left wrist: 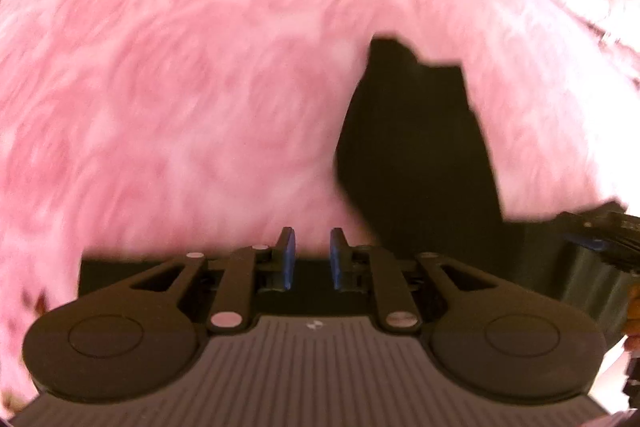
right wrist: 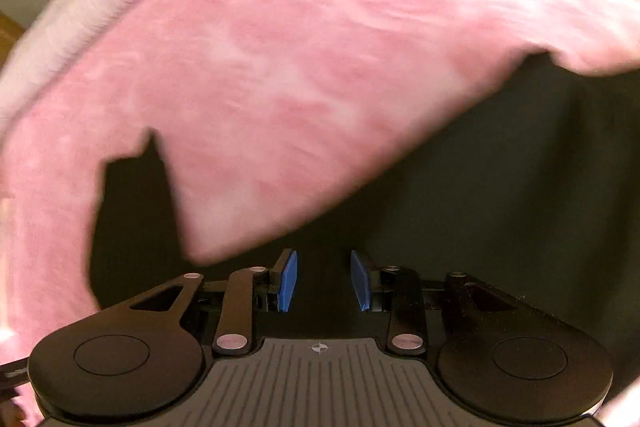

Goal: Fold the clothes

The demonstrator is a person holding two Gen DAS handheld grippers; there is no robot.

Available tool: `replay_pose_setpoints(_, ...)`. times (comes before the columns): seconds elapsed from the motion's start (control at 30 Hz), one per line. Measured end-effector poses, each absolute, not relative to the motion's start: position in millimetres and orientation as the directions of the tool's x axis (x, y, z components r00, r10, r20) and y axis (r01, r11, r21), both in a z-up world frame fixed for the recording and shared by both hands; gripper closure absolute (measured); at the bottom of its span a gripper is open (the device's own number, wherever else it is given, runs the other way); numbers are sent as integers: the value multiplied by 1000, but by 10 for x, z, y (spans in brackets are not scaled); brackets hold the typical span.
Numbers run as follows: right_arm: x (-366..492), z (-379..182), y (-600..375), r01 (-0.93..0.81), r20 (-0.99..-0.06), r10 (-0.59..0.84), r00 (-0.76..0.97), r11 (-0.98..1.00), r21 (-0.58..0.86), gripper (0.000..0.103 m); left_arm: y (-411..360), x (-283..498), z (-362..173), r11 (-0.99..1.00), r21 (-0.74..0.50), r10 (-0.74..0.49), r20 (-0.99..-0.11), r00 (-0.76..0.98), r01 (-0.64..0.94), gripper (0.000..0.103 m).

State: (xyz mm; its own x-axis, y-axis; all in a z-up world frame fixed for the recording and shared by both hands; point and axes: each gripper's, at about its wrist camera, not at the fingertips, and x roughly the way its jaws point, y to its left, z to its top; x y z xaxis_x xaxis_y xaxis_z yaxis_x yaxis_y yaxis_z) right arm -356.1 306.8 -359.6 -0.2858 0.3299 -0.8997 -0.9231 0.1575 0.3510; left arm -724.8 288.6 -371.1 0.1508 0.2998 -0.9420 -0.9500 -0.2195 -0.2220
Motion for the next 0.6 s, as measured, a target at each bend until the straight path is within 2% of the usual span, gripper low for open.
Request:
replay_pose_setpoints(0.23,-4054,-3786,3839,-827,-802,305,-513,73,557,68,3677,-7242,-3819,-216,-272,314,-929,197,-938,81)
replay_pose_setpoints(0.4,-4246,-4139,4132,-774,-771,234,-593,100,626,68,3947,-7133,-4142,-258,-243,247,-952,180,-935,81)
replay_pose_setpoints(0.53,-4353,-4276,4179,-768,-768,210,-605,98,633,68,3946,-7104,-4227,-258,-261,272,-944,190,-930,83)
replay_pose_setpoints(0.57,-4387,-4281,4176,-775,-770,208,-604,74,628,83,3951,-7094,-4221,-240,-268,286,-938,196,-933,96)
replay_pose_setpoints(0.6,-4419,-4277,4168,-787,-777,200,-597,46,616,100,3956,-7089,-4227,-228,-282,294,-932,210,-932,99)
